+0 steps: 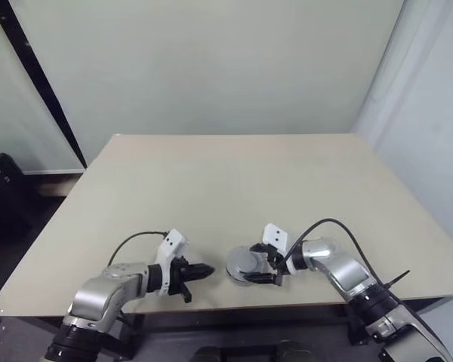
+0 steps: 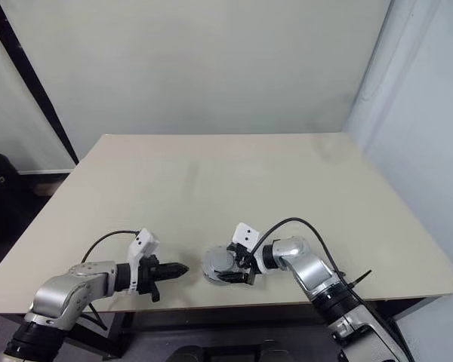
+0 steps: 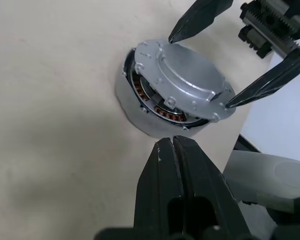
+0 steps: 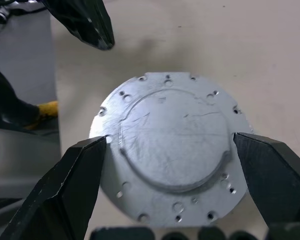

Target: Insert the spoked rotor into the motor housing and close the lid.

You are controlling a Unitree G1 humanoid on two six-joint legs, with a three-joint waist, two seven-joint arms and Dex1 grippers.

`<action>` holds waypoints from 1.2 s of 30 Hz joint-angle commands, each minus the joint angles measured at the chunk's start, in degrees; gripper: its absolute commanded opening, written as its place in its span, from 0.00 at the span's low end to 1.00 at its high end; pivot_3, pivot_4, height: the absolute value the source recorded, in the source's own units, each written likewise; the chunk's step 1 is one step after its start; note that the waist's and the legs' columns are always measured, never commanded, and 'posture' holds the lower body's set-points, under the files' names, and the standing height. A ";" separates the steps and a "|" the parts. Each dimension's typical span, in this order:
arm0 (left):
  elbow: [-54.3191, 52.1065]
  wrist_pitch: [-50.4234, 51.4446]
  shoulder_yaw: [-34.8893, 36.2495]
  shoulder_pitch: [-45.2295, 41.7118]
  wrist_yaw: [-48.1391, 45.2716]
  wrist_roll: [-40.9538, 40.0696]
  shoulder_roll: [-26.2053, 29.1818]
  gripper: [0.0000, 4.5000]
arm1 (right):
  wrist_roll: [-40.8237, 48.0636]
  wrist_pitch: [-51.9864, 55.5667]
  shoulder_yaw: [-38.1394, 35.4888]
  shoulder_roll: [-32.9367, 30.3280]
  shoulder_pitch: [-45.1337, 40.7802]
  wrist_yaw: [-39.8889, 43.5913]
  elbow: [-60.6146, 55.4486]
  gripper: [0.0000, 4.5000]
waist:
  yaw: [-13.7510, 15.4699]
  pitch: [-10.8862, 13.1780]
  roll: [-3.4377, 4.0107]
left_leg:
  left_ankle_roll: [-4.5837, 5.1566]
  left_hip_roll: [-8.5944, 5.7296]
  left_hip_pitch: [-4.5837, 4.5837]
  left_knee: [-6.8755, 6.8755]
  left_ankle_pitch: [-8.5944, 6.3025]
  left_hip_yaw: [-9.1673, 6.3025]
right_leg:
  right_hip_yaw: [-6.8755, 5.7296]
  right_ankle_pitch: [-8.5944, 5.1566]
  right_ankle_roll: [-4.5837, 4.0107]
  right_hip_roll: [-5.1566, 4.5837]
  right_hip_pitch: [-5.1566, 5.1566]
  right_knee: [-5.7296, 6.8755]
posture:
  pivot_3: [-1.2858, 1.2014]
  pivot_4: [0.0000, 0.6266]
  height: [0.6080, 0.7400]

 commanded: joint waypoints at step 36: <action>-3.33 1.94 1.85 -0.12 2.49 -1.17 -0.27 0.00 | -2.15 21.86 0.40 4.74 -0.17 -9.56 -10.58 0.71 | -0.03 0.03 0.04 | -0.12 0.03 0.80 0.02 0.04 0.00 | 0.00 -0.05 -0.03 -0.04 0.47 0.38 | 0.52 0.00 1.00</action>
